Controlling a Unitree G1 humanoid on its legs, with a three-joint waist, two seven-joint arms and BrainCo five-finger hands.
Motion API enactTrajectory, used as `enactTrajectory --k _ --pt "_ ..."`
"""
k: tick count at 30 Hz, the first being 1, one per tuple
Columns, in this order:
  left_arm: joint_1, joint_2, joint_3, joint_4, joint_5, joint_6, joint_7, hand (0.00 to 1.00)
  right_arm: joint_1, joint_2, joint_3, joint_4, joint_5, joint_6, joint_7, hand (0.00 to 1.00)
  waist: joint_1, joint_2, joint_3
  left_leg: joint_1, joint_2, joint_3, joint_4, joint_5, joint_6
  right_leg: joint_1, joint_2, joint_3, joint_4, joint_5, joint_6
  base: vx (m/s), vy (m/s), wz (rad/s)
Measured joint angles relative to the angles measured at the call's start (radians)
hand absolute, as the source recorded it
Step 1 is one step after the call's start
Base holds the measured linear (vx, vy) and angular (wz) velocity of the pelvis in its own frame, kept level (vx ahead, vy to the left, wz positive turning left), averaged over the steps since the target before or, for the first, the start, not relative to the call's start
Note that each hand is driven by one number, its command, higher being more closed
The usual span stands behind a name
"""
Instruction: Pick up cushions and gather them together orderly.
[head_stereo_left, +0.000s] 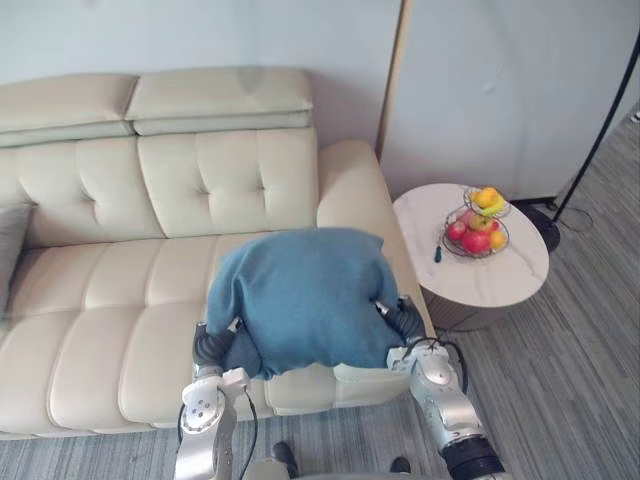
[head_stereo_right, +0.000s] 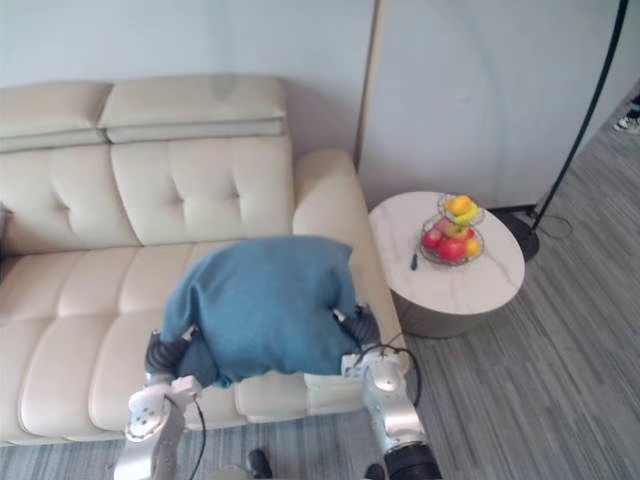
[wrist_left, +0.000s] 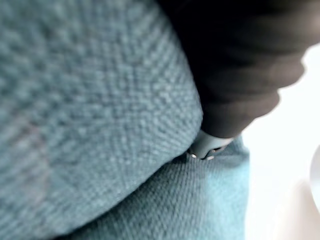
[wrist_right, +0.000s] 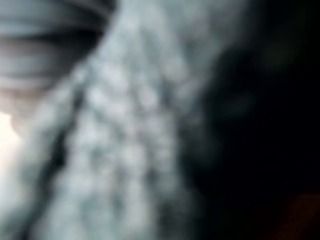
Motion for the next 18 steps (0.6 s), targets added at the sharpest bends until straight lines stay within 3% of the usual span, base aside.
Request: enactTrajectory --k 2,3,4,5,6,7,8,10,12,13,14,16,18 --pt "0.0 -0.004 -0.012 0.026 0.001 0.003 -0.016 1.0 0.028 -0.001 -0.019 0.013 0.0 0.005 0.0 1.0 0.0 0.013 0.004 0.036 -0.014 -0.017 -0.038 0.01 0.01 -0.01 -0.026 -0.013 0.09 0.0 0.0 0.07 0.171 0.38" --pt "0.0 -0.005 -0.018 0.048 0.003 0.004 -0.024 1.0 0.038 0.0 -0.032 0.031 0.0 0.006 0.001 1.0 -0.001 0.031 0.008 0.064 -0.023 -0.019 -0.061 0.01 0.019 -0.064 -0.059 -0.013 0.23 -0.001 -0.02 0.05 0.152 0.16" --pt "0.001 -0.005 -0.018 0.053 0.004 0.004 -0.025 1.0 0.04 -0.001 -0.033 0.036 0.0 0.007 0.001 1.0 -0.001 0.037 0.011 0.075 -0.027 -0.019 -0.071 0.007 0.024 -0.089 -0.072 -0.012 0.291 -0.003 -0.05 0.04 0.156 0.05" --pt "0.0 -0.001 -0.018 0.065 0.01 0.004 -0.026 1.0 0.04 0.001 -0.032 0.054 0.0 0.007 0.003 1.0 -0.007 0.043 0.016 0.09 -0.033 -0.032 -0.082 0.003 0.026 -0.137 -0.071 0.029 0.38 -0.059 -0.118 0.03 0.12 0.26" --pt "-0.002 0.008 -0.019 0.08 0.011 0.004 -0.026 1.0 0.05 0.011 -0.031 0.071 0.001 0.009 0.007 1.0 -0.026 0.045 0.019 0.095 -0.03 -0.058 -0.085 0.001 0.029 -0.172 0.017 0.141 0.447 -0.18 -0.096 0.03 0.09 0.36" --pt "-0.002 0.01 -0.019 0.083 0.011 0.004 -0.026 1.0 0.059 0.014 -0.031 0.069 0.001 0.009 0.009 1.0 -0.032 0.047 0.023 0.099 -0.029 -0.068 -0.087 0.001 0.029 -0.182 0.066 0.185 0.456 -0.216 -0.079 0.04 0.024 0.56" --pt "0.0 0.011 -0.02 0.088 0.011 0.006 -0.027 1.0 0.071 0.015 -0.031 0.067 0.002 0.009 0.012 1.0 -0.043 0.047 0.027 0.105 -0.032 -0.076 -0.092 0.0 0.03 -0.191 0.147 0.247 0.451 -0.26 -0.05 0.03 -0.006 0.39" --pt "0.0 0.017 -0.029 0.087 0.011 0.007 -0.035 1.0 0.074 0.012 -0.031 0.067 0.002 0.008 0.012 1.0 -0.045 0.028 0.028 0.105 -0.057 -0.078 -0.099 -0.003 0.03 -0.211 0.244 0.261 0.388 -0.268 -0.069 0.03 -0.03 0.28" --pt "0.0 0.022 -0.041 0.087 0.011 0.009 -0.04 1.0 0.073 0.002 -0.031 0.066 0.002 0.005 0.011 1.0 -0.047 -0.001 0.021 0.102 -0.107 -0.099 -0.11 -0.005 0.033 -0.2 0.253 0.237 0.26 -0.241 -0.191 0.07 -0.035 0.28" --pt "0.004 0.009 -0.057 0.086 0.012 0.014 -0.041 1.0 0.074 -0.015 -0.031 0.065 0.001 0.005 0.008 1.0 -0.046 0.026 0.028 0.105 -0.109 -0.108 -0.114 -0.015 0.034 -0.184 0.253 0.219 0.239 -0.243 -0.193 0.09 0.013 0.24" --pt "0.012 0.008 -0.066 0.069 0.013 0.014 -0.041 1.0 0.075 -0.016 -0.031 0.062 0.0 0.005 0.006 1.0 -0.046 0.037 0.032 0.103 -0.106 -0.115 -0.103 -0.018 0.033 -0.166 0.249 0.197 0.216 -0.234 -0.182 0.13 0.033 0.36" --pt "0.004 0.008 -0.067 0.063 0.02 0.014 -0.042 1.0 0.077 -0.015 -0.031 0.061 -0.005 0.007 -0.001 1.0 -0.05 0.033 0.037 0.078 -0.081 -0.087 0.008 -0.084 0.005 -0.122 0.233 0.157 0.176 -0.229 -0.185 0.14 0.007 0.53" --pt "0.004 0.006 -0.059 0.063 0.018 0.014 -0.042 1.0 0.079 -0.016 -0.022 -0.003 -0.006 0.01 -0.014 1.0 -0.012 0.027 0.061 -0.001 0.025 0.015 0.338 -0.198 0.027 -0.048 0.243 0.164 0.145 -0.235 -0.193 0.15 -0.071 0.05"
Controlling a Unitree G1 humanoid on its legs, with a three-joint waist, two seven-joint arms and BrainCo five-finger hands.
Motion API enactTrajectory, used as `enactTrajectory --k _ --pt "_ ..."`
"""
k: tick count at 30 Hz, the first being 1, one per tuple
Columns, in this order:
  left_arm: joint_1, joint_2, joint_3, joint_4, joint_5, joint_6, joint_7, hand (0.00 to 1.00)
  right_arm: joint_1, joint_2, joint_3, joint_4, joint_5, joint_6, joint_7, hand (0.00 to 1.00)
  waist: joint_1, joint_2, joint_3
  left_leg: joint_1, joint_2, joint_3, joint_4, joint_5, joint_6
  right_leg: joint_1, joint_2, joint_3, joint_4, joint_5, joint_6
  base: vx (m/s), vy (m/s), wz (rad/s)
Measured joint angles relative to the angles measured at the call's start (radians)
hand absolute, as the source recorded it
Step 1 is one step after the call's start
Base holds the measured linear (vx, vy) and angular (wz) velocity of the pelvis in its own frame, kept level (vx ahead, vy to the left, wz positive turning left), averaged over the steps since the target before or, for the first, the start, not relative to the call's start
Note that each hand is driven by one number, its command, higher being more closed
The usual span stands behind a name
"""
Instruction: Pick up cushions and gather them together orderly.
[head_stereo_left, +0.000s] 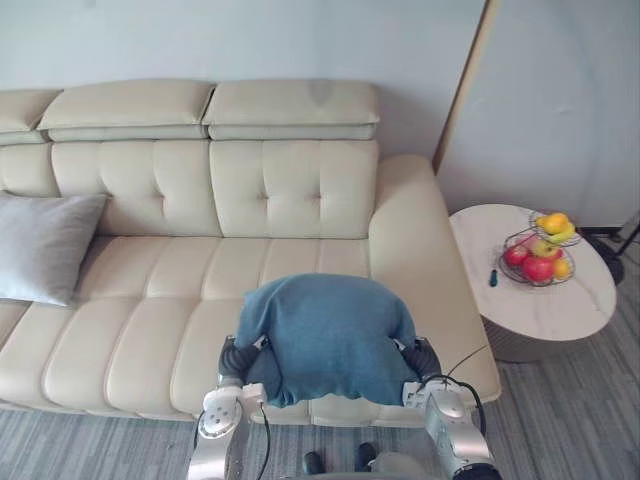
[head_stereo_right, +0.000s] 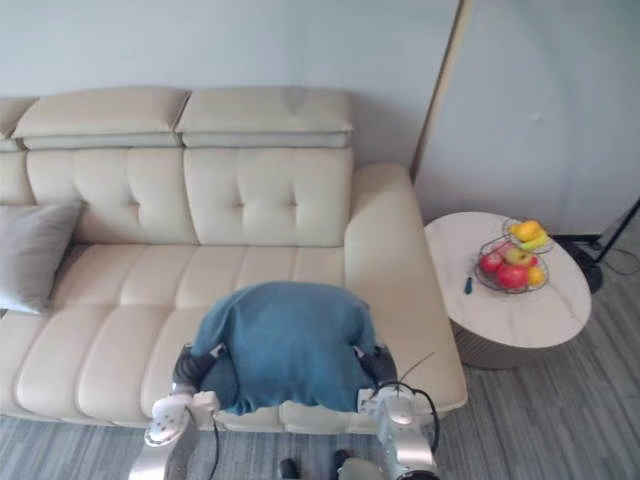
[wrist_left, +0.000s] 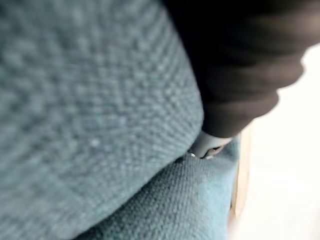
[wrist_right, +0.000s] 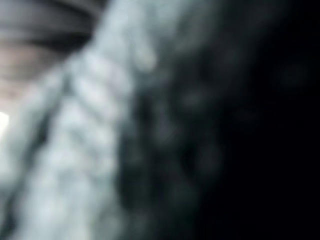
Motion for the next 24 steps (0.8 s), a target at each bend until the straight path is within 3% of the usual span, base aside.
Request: enactTrajectory --k 2,4,5,6,7,9,12,15,21,24 --pt "0.017 0.005 0.014 -0.004 -0.001 0.0 0.0 1.0 0.006 0.001 0.026 -0.067 0.0 -0.001 -0.002 1.0 0.019 -0.009 -0.002 -0.079 0.113 0.048 0.254 -0.06 0.022 0.033 0.0 0.008 -0.012 -0.008 -0.002 0.11 -0.007 -0.27" --pt "0.031 0.006 0.017 -0.008 -0.003 -0.001 -0.001 1.0 -0.002 0.002 0.027 -0.09 0.0 -0.015 -0.002 1.0 0.024 -0.017 -0.01 -0.108 0.179 0.012 0.258 -0.075 0.003 0.037 -0.011 0.033 -0.027 -0.015 0.012 0.11 0.163 -0.3" --pt "0.031 0.0 0.017 -0.008 -0.005 -0.001 -0.006 1.0 -0.003 0.001 0.021 -0.087 0.0 -0.022 -0.002 1.0 0.023 -0.015 -0.016 -0.095 0.185 -0.073 0.106 -0.042 -0.029 0.038 -0.018 0.059 -0.043 -0.008 0.041 0.14 0.209 -0.38" --pt "0.031 -0.003 0.015 -0.011 -0.007 -0.002 -0.01 1.0 -0.004 -0.001 0.019 -0.085 0.0 -0.021 -0.002 1.0 0.023 0.006 -0.024 -0.076 0.186 -0.114 0.013 0.012 -0.046 0.035 -0.015 0.072 -0.046 0.003 0.061 0.21 0.286 -0.43" --pt "0.032 -0.005 0.013 -0.017 -0.009 -0.002 -0.013 1.0 -0.005 -0.005 0.018 -0.076 0.0 -0.021 -0.002 1.0 0.023 0.017 -0.029 -0.044 0.178 -0.163 -0.084 0.096 -0.169 0.028 -0.01 0.098 -0.053 0.012 0.086 0.2 0.25 -0.3" --pt "0.024 0.023 0.003 -0.03 -0.009 -0.002 -0.015 1.0 -0.002 0.012 0.008 -0.037 0.0 -0.016 -0.002 1.0 0.011 -0.024 -0.039 -0.011 0.1 -0.17 -0.173 0.132 -0.144 0.031 -0.058 0.142 -0.123 0.056 0.112 0.21 0.314 -0.19" --pt "0.032 0.039 -0.026 -0.03 -0.009 0.0 -0.017 1.0 -0.001 0.019 -0.013 0.001 -0.002 -0.005 -0.001 1.0 0.012 -0.03 -0.038 0.035 0.051 -0.13 -0.227 0.137 -0.135 0.051 -0.1 0.184 -0.16 0.082 0.128 0.08 0.168 -0.22" --pt "0.04 0.06 -0.041 -0.028 -0.008 0.0 -0.022 1.0 -0.002 0.013 -0.013 0.044 -0.024 -0.005 0.0 1.0 0.015 -0.027 -0.038 0.072 0.042 -0.116 -0.276 0.141 -0.133 0.043 -0.094 0.212 -0.162 0.082 0.129 0.02 0.048 -0.27" --pt "0.025 0.078 -0.067 -0.003 0.003 0.0 -0.032 1.0 -0.005 -0.025 -0.008 0.092 -0.075 -0.005 0.001 1.0 0.006 -0.006 -0.045 0.09 0.044 -0.125 -0.435 0.236 -0.146 -0.013 -0.066 0.223 -0.173 0.101 0.137 -0.04 -0.053 -0.14" --pt "0.023 0.078 -0.068 0.001 0.004 0.0 -0.027 1.0 -0.021 -0.026 -0.006 0.095 -0.113 -0.004 -0.007 1.0 0.008 -0.008 -0.041 0.083 0.051 -0.119 -0.448 0.244 -0.148 -0.031 -0.055 0.242 -0.185 0.119 0.134 -0.07 -0.034 -0.21"
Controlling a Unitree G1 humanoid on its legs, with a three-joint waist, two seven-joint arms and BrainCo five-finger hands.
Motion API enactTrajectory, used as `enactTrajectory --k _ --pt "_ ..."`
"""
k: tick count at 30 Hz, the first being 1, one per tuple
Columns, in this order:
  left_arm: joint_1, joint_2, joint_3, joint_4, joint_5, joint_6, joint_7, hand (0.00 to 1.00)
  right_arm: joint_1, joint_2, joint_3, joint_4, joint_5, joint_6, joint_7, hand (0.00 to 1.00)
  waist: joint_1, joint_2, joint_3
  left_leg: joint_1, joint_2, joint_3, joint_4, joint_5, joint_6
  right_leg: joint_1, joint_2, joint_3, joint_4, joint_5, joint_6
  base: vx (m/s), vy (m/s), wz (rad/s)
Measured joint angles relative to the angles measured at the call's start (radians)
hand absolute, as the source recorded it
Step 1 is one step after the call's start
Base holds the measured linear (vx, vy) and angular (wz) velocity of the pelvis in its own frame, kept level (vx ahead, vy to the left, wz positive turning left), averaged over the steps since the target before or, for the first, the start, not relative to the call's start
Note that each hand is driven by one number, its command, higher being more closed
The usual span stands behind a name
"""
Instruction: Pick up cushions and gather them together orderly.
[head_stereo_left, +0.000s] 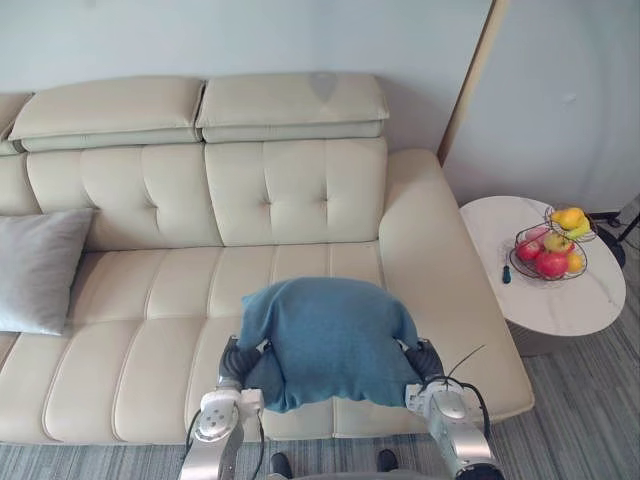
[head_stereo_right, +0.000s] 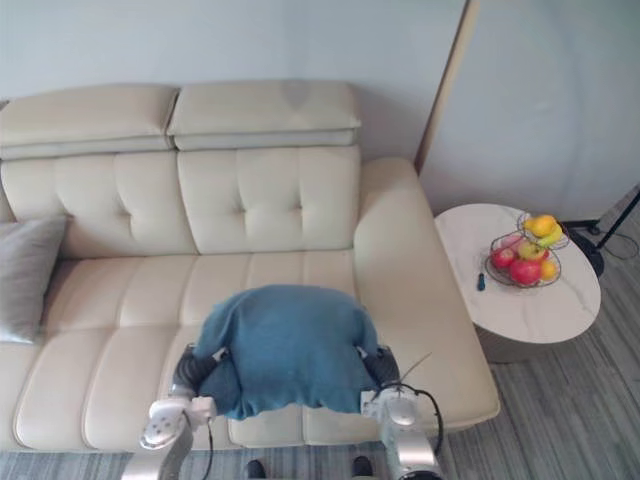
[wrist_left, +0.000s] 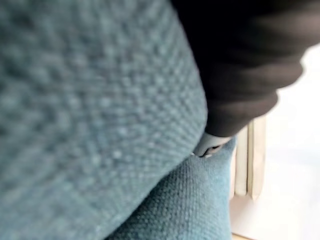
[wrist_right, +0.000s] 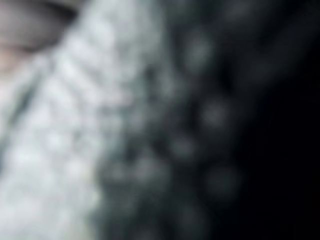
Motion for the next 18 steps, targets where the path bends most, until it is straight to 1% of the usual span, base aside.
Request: enactTrajectory --k 2,4,5,6,8,10,11,12,14,15,16,17,18 --pt "-0.024 0.0 0.004 0.0 0.007 0.0 0.014 1.0 -0.035 -0.012 0.025 0.0 -0.011 0.0 -0.019 1.0 0.001 0.003 0.005 -0.018 -0.001 0.004 -0.001 0.002 0.002 -0.012 -0.001 0.008 -0.022 0.022 0.001 -0.1 -0.008 -0.15" --pt "-0.084 0.003 0.017 0.0 0.016 0.0 0.035 1.0 -0.084 -0.015 0.042 0.0 -0.015 0.0 -0.041 1.0 0.01 0.003 0.014 -0.057 0.0 0.004 -0.001 0.015 0.005 -0.047 -0.002 0.01 -0.032 0.044 0.0 -0.13 -0.013 -0.04" --pt "-0.158 0.008 0.028 0.0 0.021 0.0 0.053 1.0 -0.146 -0.015 0.048 0.0 -0.015 0.002 -0.057 1.0 0.016 0.002 0.054 -0.078 0.004 0.003 -0.001 0.03 0.009 -0.067 -0.001 0.01 -0.032 0.059 0.001 -0.15 -0.023 0.0" --pt "-0.214 0.011 0.045 0.0 0.027 0.0 0.061 1.0 -0.199 -0.014 0.053 0.0 -0.015 0.004 -0.073 1.0 0.017 0.001 0.079 -0.101 0.006 0.002 0.0 0.041 0.011 -0.089 0.0 0.01 -0.032 0.071 -0.001 -0.16 -0.024 0.0" --pt "-0.328 0.021 0.073 0.0 0.036 0.0 0.108 1.0 -0.304 -0.012 0.067 0.0 -0.015 0.005 -0.12 1.0 0.023 -0.002 0.1 -0.165 0.012 0.001 0.0 0.065 0.016 -0.151 0.004 0.01 -0.034 0.098 -0.006 -0.16 -0.024 0.0" --pt "-0.437 0.025 0.116 -0.006 0.037 0.0 0.139 1.0 -0.409 -0.003 0.065 -0.003 -0.015 0.011 -0.158 1.0 0.029 -0.001 0.137 -0.196 0.013 -0.001 0.0 0.082 0.014 -0.185 0.012 0.007 -0.029 0.11 -0.006 -0.12 -0.027 -0.02" --pt "-0.515 0.032 0.139 -0.006 0.038 -0.001 0.171 1.0 -0.481 0.007 0.061 -0.008 -0.015 0.017 -0.191 1.0 0.033 -0.003 0.153 -0.22 0.026 -0.001 0.001 0.092 0.014 -0.21 0.016 0.011 -0.027 0.121 -0.011 -0.11 -0.032 -0.06" --pt "-0.591 0.041 0.15 -0.007 0.038 -0.002 0.194 1.0 -0.538 0.01 0.052 -0.029 -0.015 0.02 -0.213 1.0 0.042 -0.003 0.163 -0.253 0.031 -0.004 0.008 0.099 0.014 -0.239 0.02 0.009 -0.026 0.129 -0.015 -0.12 -0.043 -0.01" --pt "-0.731 0.049 0.186 -0.007 0.043 -0.009 0.221 1.0 -0.654 0.01 0.008 -0.06 -0.016 0.02 -0.247 1.0 0.054 -0.002 0.22 -0.28 0.034 -0.017 0.02 0.111 0.011 -0.257 0.028 0.003 -0.025 0.14 -0.021 -0.09 -0.032 0.07" --pt "-0.797 0.056 0.21 -0.007 0.054 -0.014 0.235 1.0 -0.722 0.015 -0.017 -0.068 -0.023 0.02 -0.264 1.0 0.055 -0.001 0.25 -0.288 0.039 -0.023 0.024 0.115 0.009 -0.261 0.032 -0.001 -0.025 0.143 -0.025 -0.09 -0.028 0.09" --pt "-0.865 0.056 0.231 -0.007 0.058 -0.017 0.253 1.0 -0.799 0.02 -0.044 -0.068 -0.037 0.019 -0.284 1.0 0.055 -0.001 0.266 -0.313 0.041 -0.031 0.035 0.117 0.009 -0.278 0.035 -0.002 -0.024 0.148 -0.026 -0.07 -0.026 0.08" --pt "-0.89 0.056 0.238 -0.007 0.058 -0.018 0.256 1.0 -0.829 0.023 -0.058 -0.068 -0.04 0.019 -0.292 1.0 0.055 0.002 0.273 -0.322 0.041 -0.036 0.038 0.119 0.009 -0.284 0.035 -0.004 -0.024 0.149 -0.026 -0.04 -0.016 0.08" --pt "-0.94 0.057 0.255 -0.007 0.06 -0.02 0.264 1.0 -0.883 0.03 -0.089 -0.068 -0.045 0.019 -0.306 1.0 0.055 0.004 0.293 -0.327 0.04 -0.048 0.039 0.124 0.009 -0.287 0.037 -0.006 -0.024 0.15 -0.026 -0.03 -0.015 0.1"
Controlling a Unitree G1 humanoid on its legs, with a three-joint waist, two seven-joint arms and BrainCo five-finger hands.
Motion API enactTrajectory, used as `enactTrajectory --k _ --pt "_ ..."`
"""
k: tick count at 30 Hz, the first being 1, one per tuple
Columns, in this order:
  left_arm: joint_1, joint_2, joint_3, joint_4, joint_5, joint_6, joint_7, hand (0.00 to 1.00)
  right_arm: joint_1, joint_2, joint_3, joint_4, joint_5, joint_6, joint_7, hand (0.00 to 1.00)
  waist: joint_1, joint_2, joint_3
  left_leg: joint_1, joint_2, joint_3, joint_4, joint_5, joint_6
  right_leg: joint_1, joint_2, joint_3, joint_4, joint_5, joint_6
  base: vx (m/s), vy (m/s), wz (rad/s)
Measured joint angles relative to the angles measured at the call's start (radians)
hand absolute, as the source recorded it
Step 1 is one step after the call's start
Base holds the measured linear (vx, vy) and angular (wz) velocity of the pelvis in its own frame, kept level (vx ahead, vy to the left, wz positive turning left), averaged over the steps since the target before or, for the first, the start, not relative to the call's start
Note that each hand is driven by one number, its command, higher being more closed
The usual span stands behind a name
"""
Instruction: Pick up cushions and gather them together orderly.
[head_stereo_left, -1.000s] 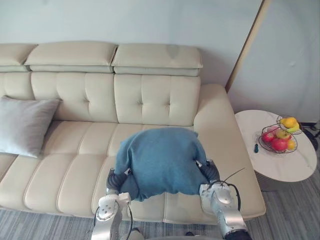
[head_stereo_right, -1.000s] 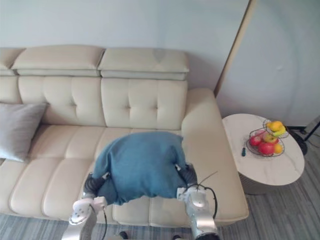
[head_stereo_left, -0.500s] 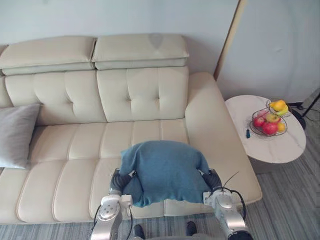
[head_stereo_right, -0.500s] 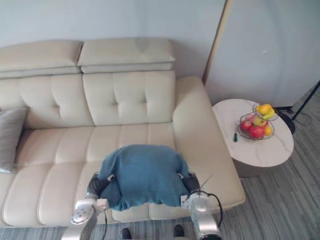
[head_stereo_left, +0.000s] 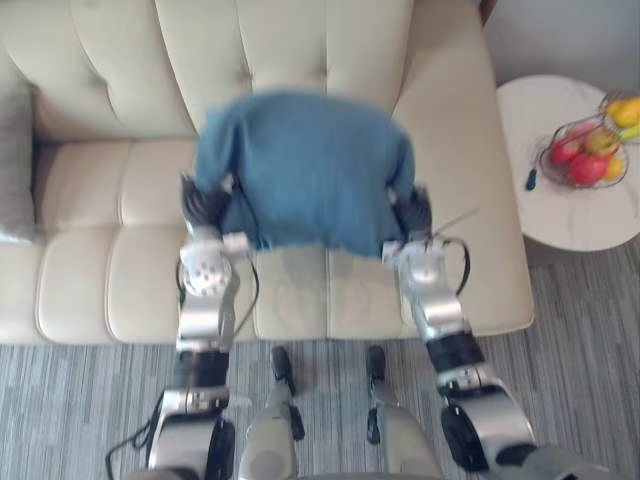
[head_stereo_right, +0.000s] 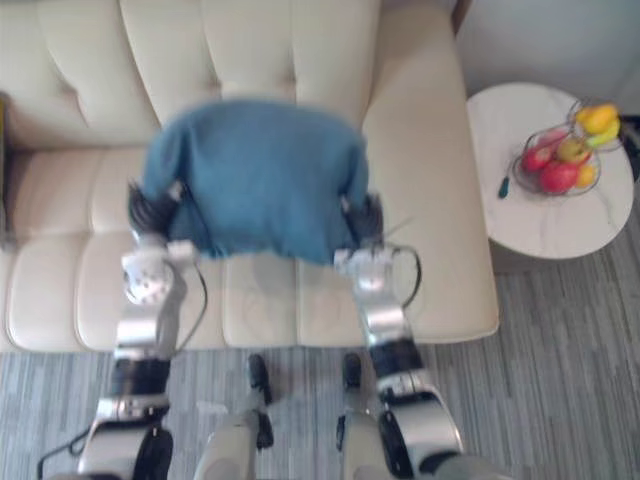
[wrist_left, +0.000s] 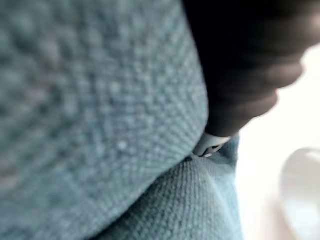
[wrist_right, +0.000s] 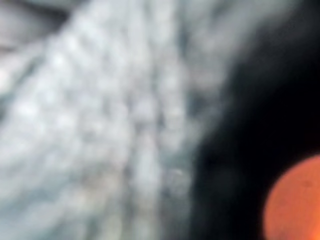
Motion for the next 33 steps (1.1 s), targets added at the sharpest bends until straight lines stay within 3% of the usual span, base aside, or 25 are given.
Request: enactTrajectory --k 1,2,5,9,12,15,18,23,27,33 --pt "-0.056 0.002 0.016 0.004 0.007 -0.001 0.009 1.0 -0.054 0.005 -0.03 0.0 -0.001 0.0 -0.013 1.0 0.0 0.002 0.024 -0.004 -0.001 -0.01 0.0 0.002 -0.001 -0.001 0.001 -0.005 0.0 0.001 0.001 -0.03 -0.012 0.12" --pt "-0.097 0.008 0.024 0.012 0.013 -0.001 0.012 0.0 -0.09 0.009 -0.049 0.001 -0.001 0.0 -0.024 0.0 -0.001 0.004 0.037 -0.01 -0.002 -0.019 0.0 0.004 -0.002 -0.004 0.001 -0.009 0.0 0.001 0.001 -0.04 -0.008 0.19" --pt "-0.24 0.022 0.079 0.087 0.019 -0.02 0.035 0.0 -0.198 0.015 -0.098 0.014 -0.032 -0.002 -0.08 0.0 0.001 0.013 0.052 -0.069 -0.009 -0.043 0.005 0.01 0.003 -0.049 -0.004 -0.021 -0.001 0.003 0.003 -0.03 0.006 0.18" --pt "-0.397 0.03 0.179 0.275 0.036 -0.029 0.092 0.0 -0.36 -0.011 -0.15 0.164 -0.038 -0.003 -0.121 0.0 0.006 0.041 0.095 -0.112 -0.022 -0.095 0.009 0.013 0.004 -0.078 -0.015 -0.033 -0.002 0.004 0.006 -0.01 0.023 0.13" --pt "-0.491 0.049 0.212 0.436 0.034 -0.028 0.108 0.0 -0.447 -0.073 -0.152 0.277 -0.031 0.005 -0.113 0.0 0.01 0.056 0.135 -0.152 -0.028 -0.127 0.009 0.019 0.004 -0.105 -0.02 -0.049 -0.004 0.006 0.007 -0.01 0.02 0.15" --pt "-0.53 0.098 0.212 0.573 0.034 -0.021 0.098 0.0 -0.499 -0.128 -0.153 0.362 0.005 0.008 -0.095 0.0 0.012 0.057 0.185 -0.18 -0.031 -0.141 0.008 0.022 0.005 -0.128 -0.021 -0.054 -0.008 0.008 0.01 -0.01 0.015 0.1" --pt "-0.527 0.094 0.249 0.639 0.034 -0.001 0.083 0.0 -0.495 -0.159 -0.152 0.404 0.045 0.013 -0.07 0.0 0.014 0.057 0.201 -0.22 -0.034 -0.143 0.004 0.025 0.008 -0.162 -0.023 -0.055 -0.021 0.013 0.012 0.0 0.008 0.01" --pt "-0.448 0.031 0.314 0.63 0.034 0.006 0.044 0.0 -0.397 -0.16 -0.147 0.384 0.061 0.027 -0.048 0.0 0.013 0.056 0.204 -0.242 -0.031 -0.142 0.002 0.026 0.008 -0.177 -0.021 -0.046 -0.04 0.024 0.012 0.01 0.012 -0.02" --pt "-0.321 -0.021 0.327 0.51 0.03 0.005 0.01 0.0 -0.275 -0.154 -0.11 0.217 0.062 0.024 -0.036 0.0 0.011 0.056 0.204 -0.239 -0.019 -0.138 0.002 0.025 0.006 -0.182 -0.013 -0.031 -0.033 0.024 0.012 0.0 0.0 -0.09" --pt "-0.169 -0.009 0.297 0.327 -0.008 -0.007 -0.037 0.0 -0.087 -0.164 -0.1 0.021 0.062 0.009 -0.029 0.0 0.014 0.054 0.203 -0.213 -0.004 -0.13 0.003 0.024 0.006 -0.189 0.0 -0.012 0.011 0.023 0.014 -0.03 -0.001 -0.11"
